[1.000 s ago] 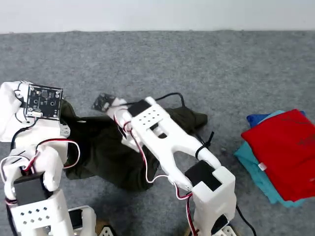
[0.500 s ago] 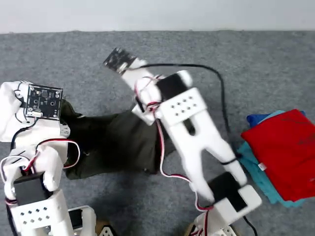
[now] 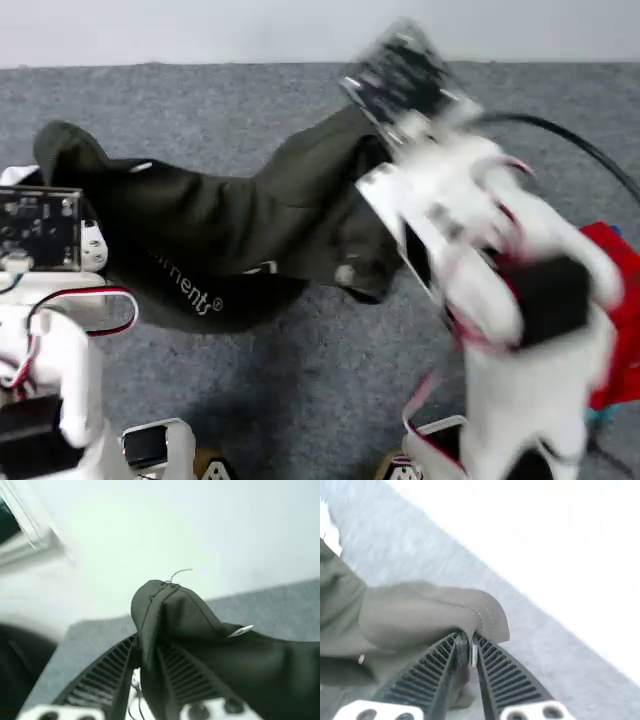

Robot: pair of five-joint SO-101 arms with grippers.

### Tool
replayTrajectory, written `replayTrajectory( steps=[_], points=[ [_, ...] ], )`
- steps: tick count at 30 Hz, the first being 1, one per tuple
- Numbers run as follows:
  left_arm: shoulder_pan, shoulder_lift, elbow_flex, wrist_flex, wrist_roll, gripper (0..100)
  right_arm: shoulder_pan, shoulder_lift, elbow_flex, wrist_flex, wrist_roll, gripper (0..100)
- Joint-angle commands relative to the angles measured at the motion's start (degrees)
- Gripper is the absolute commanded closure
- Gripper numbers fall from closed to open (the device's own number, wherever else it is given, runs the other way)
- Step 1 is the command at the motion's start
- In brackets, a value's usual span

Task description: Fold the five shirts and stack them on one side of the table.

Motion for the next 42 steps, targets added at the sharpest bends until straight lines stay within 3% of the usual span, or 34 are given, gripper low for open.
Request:
replayTrajectory(
  steps=[1,6,16,21,25,32,39,42],
  points=[
    [-0.09,-0.7,-5.58,-0.44,0.53,99,1.98,-8.57,-2.11,1.27,0.18,98.8],
    [-0.09,-0.7,-13.32,2.46,0.53,99,3.91,-14.73,-3.69,0.4,0.18,98.8],
    [-0.09,-0.7,-25.45,10.64,0.53,99,24.4,-15.16,-21.01,0.4,-3.69,98.8],
    [-0.09,-0.7,-26.42,11.78,0.62,99,29.93,-15.6,-29.54,0.4,-7.74,98.8],
    [-0.09,-4.84,-26.42,11.43,1.23,99,32.04,-15.6,-34.29,0.4,-9.41,98.8],
    [-0.53,-11.78,-24.04,11.69,9.93,99,32.84,-14.37,-34.46,0.92,-9.41,98.8],
    [-0.53,-12.22,-8.92,8.26,10.02,99,32.48,-9.89,-24.0,0.48,-9.41,98.8],
    [-0.44,-12.22,-1.01,4.48,9.93,99,29.14,-7.69,-18.55,0.4,-8.97,98.8]
  ],
)
